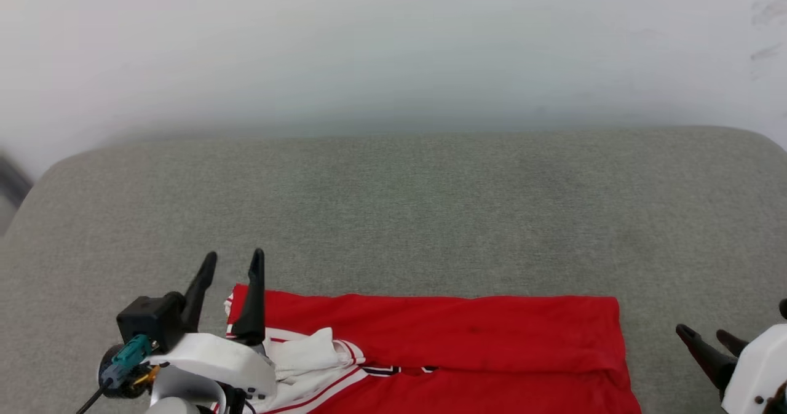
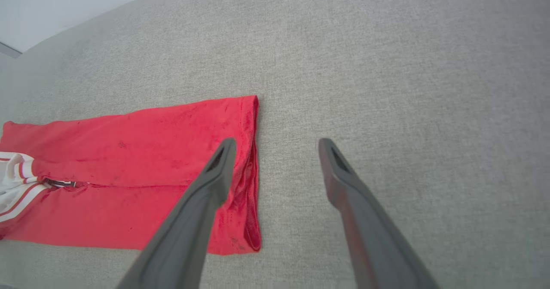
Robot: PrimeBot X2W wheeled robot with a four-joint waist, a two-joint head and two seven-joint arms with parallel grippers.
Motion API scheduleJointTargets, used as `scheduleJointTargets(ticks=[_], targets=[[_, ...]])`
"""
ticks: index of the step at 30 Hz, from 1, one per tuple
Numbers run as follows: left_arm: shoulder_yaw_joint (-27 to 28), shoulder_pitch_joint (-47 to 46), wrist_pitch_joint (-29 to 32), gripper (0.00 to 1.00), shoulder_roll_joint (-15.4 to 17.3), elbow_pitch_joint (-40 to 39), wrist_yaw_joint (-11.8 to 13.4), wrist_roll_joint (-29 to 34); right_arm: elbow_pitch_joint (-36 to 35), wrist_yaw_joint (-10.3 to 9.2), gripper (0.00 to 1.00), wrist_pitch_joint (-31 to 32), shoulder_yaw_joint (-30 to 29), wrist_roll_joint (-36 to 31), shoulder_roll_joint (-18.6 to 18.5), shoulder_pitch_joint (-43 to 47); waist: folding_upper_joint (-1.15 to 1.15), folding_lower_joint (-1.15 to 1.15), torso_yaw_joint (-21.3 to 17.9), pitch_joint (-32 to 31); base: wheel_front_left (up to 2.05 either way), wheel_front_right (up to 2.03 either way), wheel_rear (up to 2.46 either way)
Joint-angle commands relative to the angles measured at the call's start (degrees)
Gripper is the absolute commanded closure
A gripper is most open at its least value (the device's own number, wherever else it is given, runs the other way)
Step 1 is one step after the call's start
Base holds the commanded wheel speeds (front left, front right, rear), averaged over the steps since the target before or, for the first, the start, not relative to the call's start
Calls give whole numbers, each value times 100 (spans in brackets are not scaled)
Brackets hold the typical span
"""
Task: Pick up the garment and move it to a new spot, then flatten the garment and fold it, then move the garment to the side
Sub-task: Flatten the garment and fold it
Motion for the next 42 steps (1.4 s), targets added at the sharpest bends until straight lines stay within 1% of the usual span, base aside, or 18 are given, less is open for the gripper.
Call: scheduleJointTargets(ticks=[1, 5, 8, 12, 19, 23, 24, 25, 26, 27, 32, 37, 40, 42], targets=[[40, -72, -112, 0, 2, -87, 66, 151, -62, 0, 0, 288, -149, -39, 80, -31, 0, 1, 88, -1, 0, 0, 0], [45, -176, -237, 0, 12, -332, 170, 502, -154, 0, 0, 1024, -457, -155, 206, -69, 0, 1, 336, 155, 0, 0, 0], [13, -245, -262, 0, 39, -453, 189, 676, -148, -1, 0, 1330, -522, -202, 339, -139, 0, 1, 523, 334, 0, 0, 0], [-32, -331, -275, 0, 40, -581, 201, 790, 3, 0, 0, 1452, -560, -214, 474, -258, 0, 1, 674, 515, 0, 0, 0], [-129, -522, -232, 0, 3, -743, 244, 941, 714, -1, 0, 1625, -570, -145, 758, -448, 0, 1, 919, 802, 0, 0, 0], [-161, -563, -207, 0, 14, -773, 270, 986, 1148, -1, 0, 1817, -371, -64, 911, -338, 0, 1, 946, 852, 0, 0, 0], [-164, -562, -197, 0, 15, -777, 282, 984, 1220, -1, 2, 1851, -326, -28, 925, -318, 0, 1, 947, 861, 0, 0, 0], [-166, -559, -199, 0, 19, -782, 291, 981, 1253, -1, 54, 1848, -272, 9, 927, -319, 0, 1, 942, 868, 0, 0, 0], [-167, -548, -200, 0, 24, -782, 297, 979, 1261, 0, 90, 1812, -230, 65, 928, -340, 0, 1, 932, 866, 0, 0, 0], [-166, -530, -196, 0, 29, -786, 306, 978, 1265, 0, 100, 1792, -197, 102, 909, -370, 0, 1, 917, 863, 0, 0, 0], [-175, -422, -152, 0, 82, -738, 350, 969, 1095, 0, 100, 1515, -72, 175, 559, -587, 0, 1, 829, 738, 0, 0, 0], [-190, -283, -86, 0, 143, -675, 395, 936, 980, -1, 100, 1346, 3, 235, 313, -653, 0, 1, 724, 467, 0, 0, 0], [-191, -197, -45, 0, 180, -676, 436, 942, 997, -1, 100, 1271, -71, 241, 172, -617, 0, 1, 651, 318, 0, 0, 0], [-184, -144, -24, 0, 206, -689, 451, 919, 1030, -1, 100, 1233, -223, 206, 96, -577, 0, 1, 605, 239, 0, 0, 0]])
